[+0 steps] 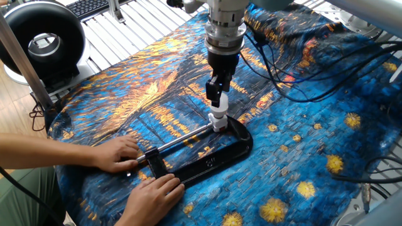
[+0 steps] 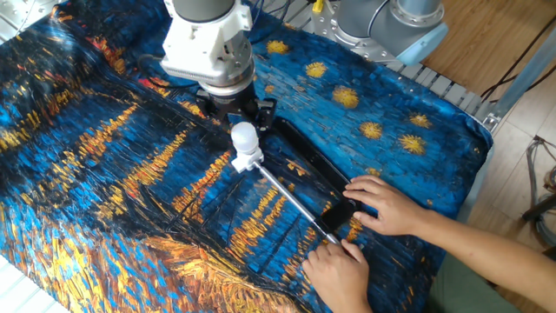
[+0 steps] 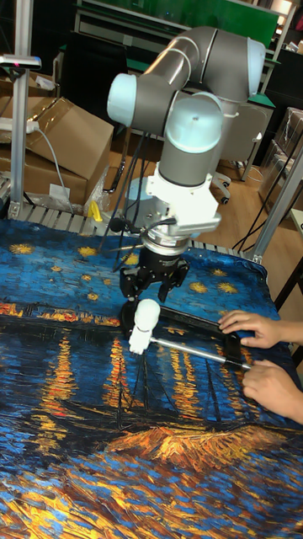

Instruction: Install the light bulb by rotating it

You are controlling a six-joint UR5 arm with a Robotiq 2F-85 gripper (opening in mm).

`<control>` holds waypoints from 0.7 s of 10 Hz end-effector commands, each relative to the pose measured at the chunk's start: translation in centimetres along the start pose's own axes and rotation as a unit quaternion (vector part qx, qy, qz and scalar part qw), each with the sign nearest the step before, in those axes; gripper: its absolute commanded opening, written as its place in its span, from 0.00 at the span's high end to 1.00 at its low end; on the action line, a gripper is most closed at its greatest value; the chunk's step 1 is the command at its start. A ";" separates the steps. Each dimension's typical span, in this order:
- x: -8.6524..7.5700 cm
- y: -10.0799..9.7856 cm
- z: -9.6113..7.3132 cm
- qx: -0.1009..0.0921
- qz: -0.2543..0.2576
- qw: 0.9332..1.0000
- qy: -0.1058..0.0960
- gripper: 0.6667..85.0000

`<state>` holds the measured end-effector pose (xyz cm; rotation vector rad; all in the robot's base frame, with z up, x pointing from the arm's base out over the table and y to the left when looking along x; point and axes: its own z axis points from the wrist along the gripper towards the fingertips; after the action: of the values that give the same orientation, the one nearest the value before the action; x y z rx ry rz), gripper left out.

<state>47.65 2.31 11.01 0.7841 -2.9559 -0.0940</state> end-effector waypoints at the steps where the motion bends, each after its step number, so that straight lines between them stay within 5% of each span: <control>1: -0.6 0.0 -1.1 0.013 -0.140 0.990 0.005 0.28; 3: -1.5 1.2 -1.4 0.014 -0.220 0.975 -0.001 0.27; 6: -1.0 0.8 -1.0 0.055 -0.312 0.948 0.020 0.26; 7: -1.4 0.0 -1.0 0.072 -0.353 0.933 0.024 0.26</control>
<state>48.35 3.13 11.93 1.5264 -2.6670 0.0216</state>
